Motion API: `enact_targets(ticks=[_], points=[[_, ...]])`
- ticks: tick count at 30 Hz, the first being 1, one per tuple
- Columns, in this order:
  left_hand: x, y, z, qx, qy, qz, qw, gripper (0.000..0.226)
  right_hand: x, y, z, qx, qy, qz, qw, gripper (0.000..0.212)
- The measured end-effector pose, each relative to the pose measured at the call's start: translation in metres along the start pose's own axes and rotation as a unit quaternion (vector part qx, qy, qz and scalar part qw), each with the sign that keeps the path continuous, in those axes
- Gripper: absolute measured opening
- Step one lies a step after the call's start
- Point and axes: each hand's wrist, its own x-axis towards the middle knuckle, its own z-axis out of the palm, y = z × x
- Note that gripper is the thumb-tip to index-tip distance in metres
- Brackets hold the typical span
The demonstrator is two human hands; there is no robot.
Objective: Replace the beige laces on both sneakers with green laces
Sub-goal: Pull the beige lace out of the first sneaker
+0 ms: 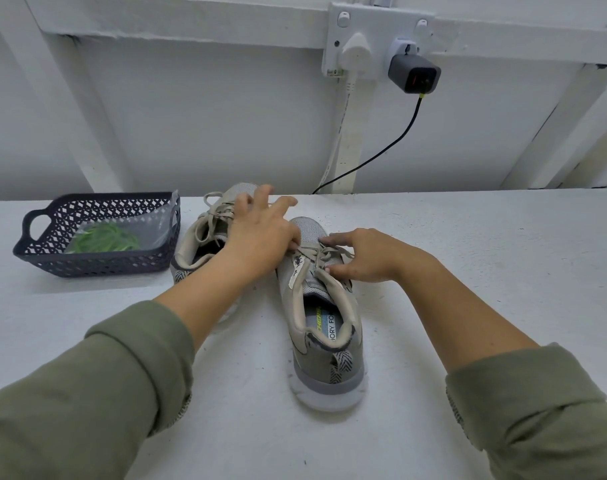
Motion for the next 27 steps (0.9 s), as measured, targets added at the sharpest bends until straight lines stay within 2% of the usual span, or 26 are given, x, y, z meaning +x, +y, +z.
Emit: enact_targets(ticks=[3, 5, 8, 10, 15, 17, 24, 27], points=[[-0.002, -0.002, 0.002, 0.01, 0.039, -0.039, 0.998, 0.016, -0.001, 0.0, 0.0, 0.004, 0.001, 0.003, 1.0, 0.064], [-0.006, -0.003, 0.002, 0.02, 0.068, -0.127, 0.989, 0.019, -0.001, 0.001, 0.0, 0.007, 0.005, 0.004, 1.0, 0.064], [-0.01, 0.004, 0.002, 0.051, 0.032, -0.194, 0.979, 0.029, -0.001, 0.0, -0.001, 0.008, 0.008, 0.007, 1.0, 0.064], [-0.009, 0.009, 0.005, 0.046, 0.026, -0.178, 0.983, 0.03, -0.001, 0.0, -0.001, 0.01, 0.006, 0.005, 1.0, 0.064], [-0.002, 0.002, 0.005, -0.006, 0.002, -0.037, 0.999, 0.02, 0.0, 0.001, -0.001, 0.015, 0.004, 0.003, 1.0, 0.063], [-0.005, 0.001, 0.004, 0.008, 0.016, -0.051, 0.999, 0.017, 0.0, 0.001, -0.001, 0.016, 0.005, 0.006, 1.0, 0.063], [-0.016, 0.021, -0.002, -0.007, 0.039, -0.216, 0.976, 0.036, 0.001, 0.002, 0.002, -0.016, 0.011, 0.016, 1.0, 0.065], [-0.016, 0.011, -0.003, 0.03, 0.015, -0.195, 0.98, 0.034, 0.0, 0.001, 0.0, -0.004, 0.002, 0.01, 1.0, 0.063]])
